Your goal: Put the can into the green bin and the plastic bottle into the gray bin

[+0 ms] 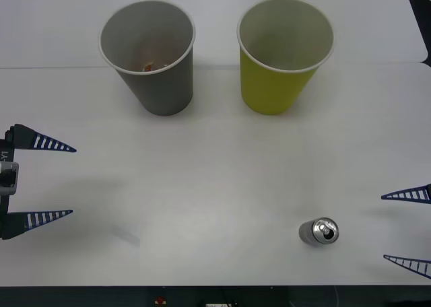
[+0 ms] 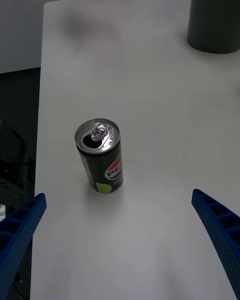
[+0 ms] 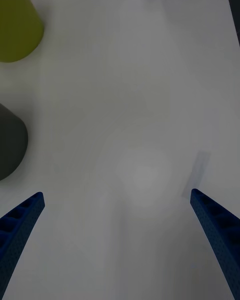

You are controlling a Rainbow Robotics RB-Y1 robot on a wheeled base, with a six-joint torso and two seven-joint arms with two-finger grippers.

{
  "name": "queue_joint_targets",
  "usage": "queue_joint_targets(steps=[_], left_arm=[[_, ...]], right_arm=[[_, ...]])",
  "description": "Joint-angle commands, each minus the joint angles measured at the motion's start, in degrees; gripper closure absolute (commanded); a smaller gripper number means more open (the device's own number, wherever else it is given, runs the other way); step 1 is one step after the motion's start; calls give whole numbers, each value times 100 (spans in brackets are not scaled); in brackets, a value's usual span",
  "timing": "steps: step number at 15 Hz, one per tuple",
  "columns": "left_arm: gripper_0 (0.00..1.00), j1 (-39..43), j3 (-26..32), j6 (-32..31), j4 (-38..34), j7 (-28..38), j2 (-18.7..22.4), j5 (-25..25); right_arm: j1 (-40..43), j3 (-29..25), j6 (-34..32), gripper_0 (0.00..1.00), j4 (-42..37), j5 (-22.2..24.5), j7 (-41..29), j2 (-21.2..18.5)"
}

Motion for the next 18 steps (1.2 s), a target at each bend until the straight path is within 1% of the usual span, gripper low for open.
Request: queue_joint_targets(steps=[1, 3, 9, 14, 18], left_arm=[[0, 0, 0, 0, 0, 0, 0, 0], [0, 0, 0, 0, 0, 0, 0, 0], [0, 0, 0, 0, 0, 0, 0, 0], [0, 0, 0, 0, 0, 0, 0, 0], [0, 0, 0, 0, 0, 0, 0, 0]], right_arm=[[-91, 508, 222, 0, 194, -487, 480, 9], [-240, 886, 266, 0, 423, -786, 806, 70], [-961, 2046, 205, 0, 1319, -1392, 1755, 554], [-1348, 2521, 196, 0, 1688, -1428, 1948, 993], [-1567, 2714, 205, 0, 1987, -1419, 2036, 1415]])
